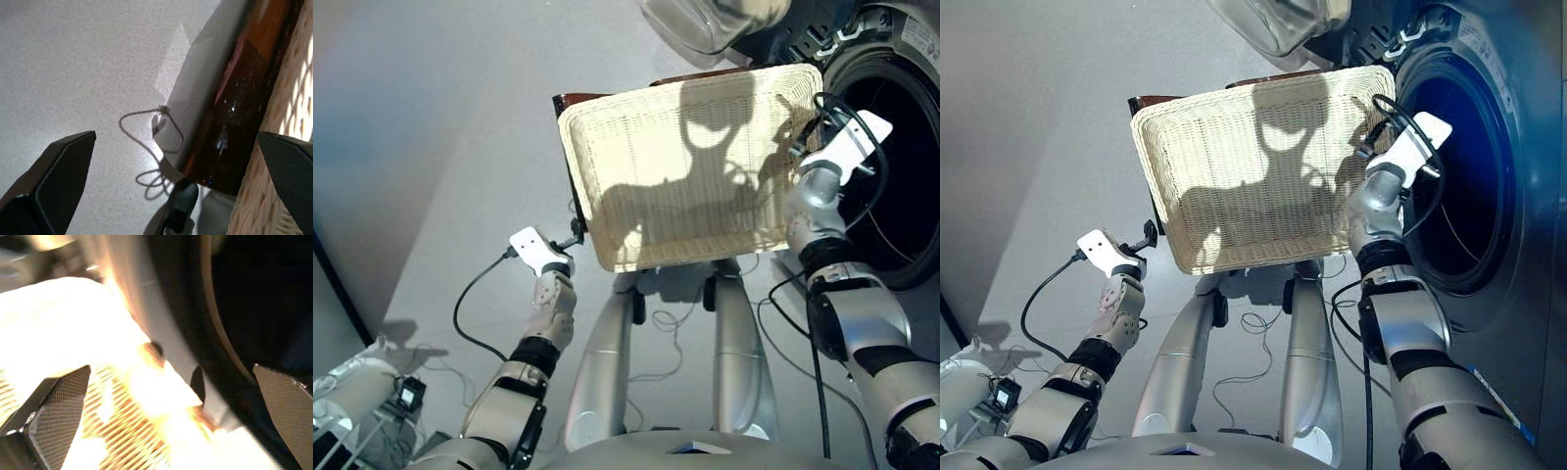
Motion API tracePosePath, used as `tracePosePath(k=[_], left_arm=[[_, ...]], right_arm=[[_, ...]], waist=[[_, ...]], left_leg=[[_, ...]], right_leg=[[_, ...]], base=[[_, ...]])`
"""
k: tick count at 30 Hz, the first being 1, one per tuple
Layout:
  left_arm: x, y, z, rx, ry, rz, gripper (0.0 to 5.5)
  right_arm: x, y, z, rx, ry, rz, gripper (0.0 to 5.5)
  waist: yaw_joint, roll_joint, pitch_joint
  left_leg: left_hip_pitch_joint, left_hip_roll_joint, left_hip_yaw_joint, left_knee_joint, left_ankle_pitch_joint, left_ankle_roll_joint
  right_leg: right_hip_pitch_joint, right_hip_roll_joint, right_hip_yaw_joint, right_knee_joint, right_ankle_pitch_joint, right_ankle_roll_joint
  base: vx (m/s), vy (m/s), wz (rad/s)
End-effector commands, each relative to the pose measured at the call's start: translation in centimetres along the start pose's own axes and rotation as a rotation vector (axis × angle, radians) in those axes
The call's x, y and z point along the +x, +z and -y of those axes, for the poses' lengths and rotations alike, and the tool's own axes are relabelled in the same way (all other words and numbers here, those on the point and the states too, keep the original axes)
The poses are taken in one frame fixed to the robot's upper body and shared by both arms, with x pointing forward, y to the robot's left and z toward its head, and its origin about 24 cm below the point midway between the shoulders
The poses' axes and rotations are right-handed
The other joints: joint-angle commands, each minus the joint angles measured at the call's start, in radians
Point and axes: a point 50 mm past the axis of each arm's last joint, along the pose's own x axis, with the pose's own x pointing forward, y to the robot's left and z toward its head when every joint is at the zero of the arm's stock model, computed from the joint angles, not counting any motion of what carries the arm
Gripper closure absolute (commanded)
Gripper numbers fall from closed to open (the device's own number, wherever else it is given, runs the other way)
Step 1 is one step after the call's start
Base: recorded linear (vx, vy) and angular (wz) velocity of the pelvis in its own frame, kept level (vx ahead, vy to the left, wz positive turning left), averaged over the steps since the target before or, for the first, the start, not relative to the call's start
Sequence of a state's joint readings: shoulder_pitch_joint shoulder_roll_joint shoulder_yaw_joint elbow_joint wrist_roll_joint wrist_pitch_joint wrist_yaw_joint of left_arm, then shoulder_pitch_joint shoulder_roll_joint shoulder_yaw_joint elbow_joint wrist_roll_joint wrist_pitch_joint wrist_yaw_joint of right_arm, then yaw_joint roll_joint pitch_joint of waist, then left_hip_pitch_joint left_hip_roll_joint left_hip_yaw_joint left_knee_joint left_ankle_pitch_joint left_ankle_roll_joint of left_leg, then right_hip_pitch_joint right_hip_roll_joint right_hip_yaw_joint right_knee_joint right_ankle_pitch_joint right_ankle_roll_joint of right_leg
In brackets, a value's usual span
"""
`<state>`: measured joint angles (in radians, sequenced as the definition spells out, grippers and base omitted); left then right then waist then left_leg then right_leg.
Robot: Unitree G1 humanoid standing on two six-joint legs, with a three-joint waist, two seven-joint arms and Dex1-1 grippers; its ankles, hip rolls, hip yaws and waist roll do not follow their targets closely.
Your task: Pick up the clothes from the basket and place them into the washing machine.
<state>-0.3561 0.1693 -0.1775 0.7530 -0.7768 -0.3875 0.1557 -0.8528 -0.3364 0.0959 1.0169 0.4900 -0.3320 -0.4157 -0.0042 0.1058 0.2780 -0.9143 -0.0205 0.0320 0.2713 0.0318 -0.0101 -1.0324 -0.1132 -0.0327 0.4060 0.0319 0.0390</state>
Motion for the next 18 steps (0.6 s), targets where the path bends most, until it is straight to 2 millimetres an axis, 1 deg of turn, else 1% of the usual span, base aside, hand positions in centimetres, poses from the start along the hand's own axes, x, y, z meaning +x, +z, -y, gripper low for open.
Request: tracePosePath(k=[1, 3, 5, 9, 10, 12, 13, 14, 15, 18], left_arm=[[-0.8, -0.5, -3.1, 0.038, 0.066, -0.009, 0.0], [-1.2, -1.2, -3.2, 0.058, 0.058, -0.04, 0.0], [-1.5, -2.0, -3.5, 0.083, 0.051, -0.076, 0.0], [-2.4, -3.4, -4.1, 0.185, 0.027, -0.142, 0.0], [-2.7, -3.8, -4.4, 0.212, 0.021, -0.163, 0.0], [-3.2, -4.5, -5.1, 0.237, 0.03, -0.204, 0.0], [-3.6, -5.1, -5.6, 0.264, 0.035, -0.237, 0.0], [-3.6, -5.1, -5.7, 0.264, 0.035, -0.237, 0.0], [-4.1, -5.7, -6.4, 0.305, 0.042, -0.274, 0.0], [-5.2, -6.7, -7.6, 0.359, 0.051, -0.335, 0.0]], right_arm=[[-1.7, -3.1, 0.4, -0.02, 0.075, -0.076, 0.0], [-3.2, -5.5, 0.6, -0.054, 0.115, -0.147, 0.0], [-4.4, -7.3, 1.1, -0.078, 0.14, -0.207, 0.0], [-7.7, -11.5, 2.5, -0.143, 0.198, -0.356, 0.0], [-8.7, -12.5, 2.8, -0.17, 0.223, -0.398, 0.0], [-10.3, -14.1, 3.5, -0.201, 0.248, -0.465, 0.0], [-11.4, -15.1, 4.0, -0.216, 0.259, -0.511, 0.0], [-11.4, -15.1, 4.0, -0.216, 0.259, -0.511, 0.0], [-12.6, -16.2, 4.8, -0.245, 0.275, -0.564, 0.0], [-14.8, -17.9, 6.3, -0.306, 0.3, -0.656, 0.0]], waist=[[-0.021, -0.026, -0.043], [-0.022, -0.039, -0.044], [-0.026, -0.051, -0.044], [-0.028, -0.073, -0.046], [-0.029, -0.079, -0.046], [-0.031, -0.088, -0.049], [-0.032, -0.095, -0.052], [-0.032, -0.095, -0.05], [-0.033, -0.104, -0.06], [-0.032, -0.117, -0.075]], left_leg=[[0.039, -0.014, -0.001, 0.044, -0.086, 0.001], [0.082, -0.015, -0.002, 0.028, -0.08, -0.002], [0.131, -0.015, -0.005, 0.009, -0.078, -0.003], [0.249, -0.016, -0.01, -0.047, -0.066, -0.01], [0.284, -0.016, -0.008, -0.062, -0.062, -0.012], [0.342, -0.015, -0.009, -0.089, -0.057, -0.015], [0.379, -0.013, -0.008, -0.106, -0.052, -0.019], [0.382, -0.013, -0.008, -0.107, -0.052, -0.019], [0.432, -0.012, -0.008, -0.125, -0.052, -0.02], [0.52, -0.006, -0.006, -0.155, -0.05, -0.024]], right_leg=[[0.101, -0.009, -0.011, -0.13, 0.051, 0.069], [0.143, -0.009, -0.019, -0.142, 0.055, 0.071], [0.198, -0.013, -0.027, -0.163, 0.057, 0.073], [0.31, -0.014, -0.041, -0.205, 0.061, 0.079], [0.348, -0.015, -0.045, -0.219, 0.062, 0.081], [0.413, -0.014, -0.054, -0.249, 0.064, 0.083], [0.454, -0.012, -0.058, -0.269, 0.065, 0.086], [0.457, -0.012, -0.058, -0.27, 0.065, 0.086], [0.512, -0.007, -0.063, -0.298, 0.066, 0.087], [0.606, 0.0, -0.071, -0.338, 0.066, 0.091]], base=[[-0.087, -0.022, 0.072], [-0.042, -0.009, 0.028], [0.0, 0.0, 0.0], [0.014, -0.009, -0.017], [0.057, -0.029, 0.016], [0.051, -0.026, 0.054], [0.0, 0.0, 0.0], [0.067, -0.018, 0.022], [0.087, -0.013, 0.025], [0.086, -0.018, -0.03]])
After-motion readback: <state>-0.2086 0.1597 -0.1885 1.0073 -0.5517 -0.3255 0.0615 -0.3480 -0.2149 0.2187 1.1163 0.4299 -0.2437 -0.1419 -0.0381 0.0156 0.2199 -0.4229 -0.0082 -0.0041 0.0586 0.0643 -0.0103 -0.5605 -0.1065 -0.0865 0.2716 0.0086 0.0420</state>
